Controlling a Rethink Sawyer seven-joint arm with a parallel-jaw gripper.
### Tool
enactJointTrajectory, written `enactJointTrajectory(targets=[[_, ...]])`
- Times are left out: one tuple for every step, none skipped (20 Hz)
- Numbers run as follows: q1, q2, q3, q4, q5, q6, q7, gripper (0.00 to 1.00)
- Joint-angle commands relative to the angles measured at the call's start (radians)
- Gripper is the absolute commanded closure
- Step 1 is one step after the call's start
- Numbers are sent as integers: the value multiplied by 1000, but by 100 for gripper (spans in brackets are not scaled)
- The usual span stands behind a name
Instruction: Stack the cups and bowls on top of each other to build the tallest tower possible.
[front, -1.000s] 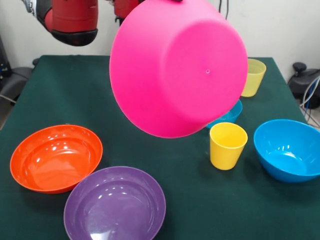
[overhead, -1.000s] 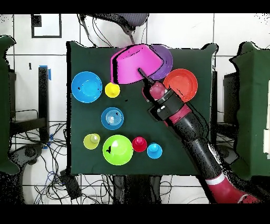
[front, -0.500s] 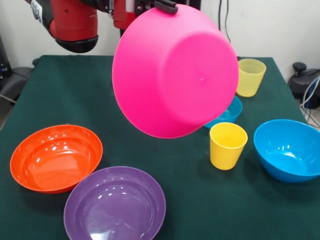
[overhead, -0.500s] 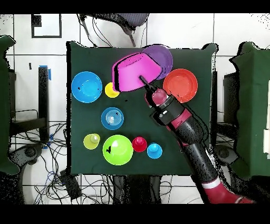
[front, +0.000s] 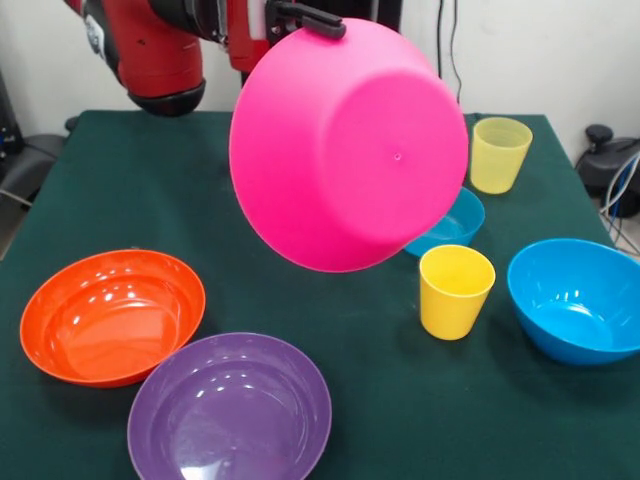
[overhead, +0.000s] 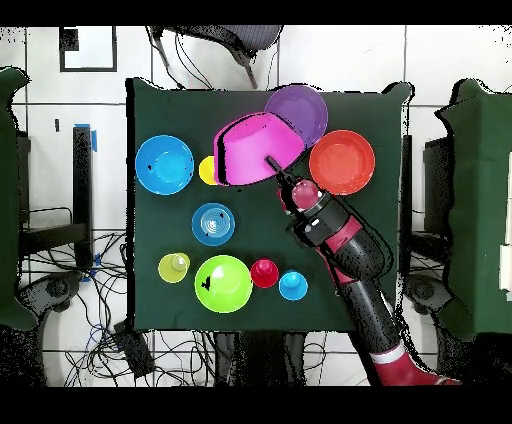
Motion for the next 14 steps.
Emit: enactJointTrajectory(targets=[[0, 138, -125, -130, -68, 148, -367, 100], [-5, 145, -129, -136, -71, 157, -375, 100], [-11, 155, -133, -140, -74, 163, -384, 100], [-14, 161, -137, -146, -77, 169, -390, 100], [-19, 169, -142, -150, -81, 174, -397, 100], [-22, 174, -145, -156, -84, 179, -403, 100], [-26, 181, -149, -160, -87, 184, -410, 100], [-28, 187, -150, -166, -88, 189, -417, 100], [-31, 189, -155, -169, -90, 195, -422, 100], [-34, 193, -160, -174, -90, 202, -430, 100], [-37, 195, -164, -175, -93, 204, -432, 100], [-37, 199, -161, -182, -88, 212, -439, 100], [-39, 203, -163, -184, -89, 214, -444, 100], [-38, 195, -162, -186, -88, 219, -442, 100]])
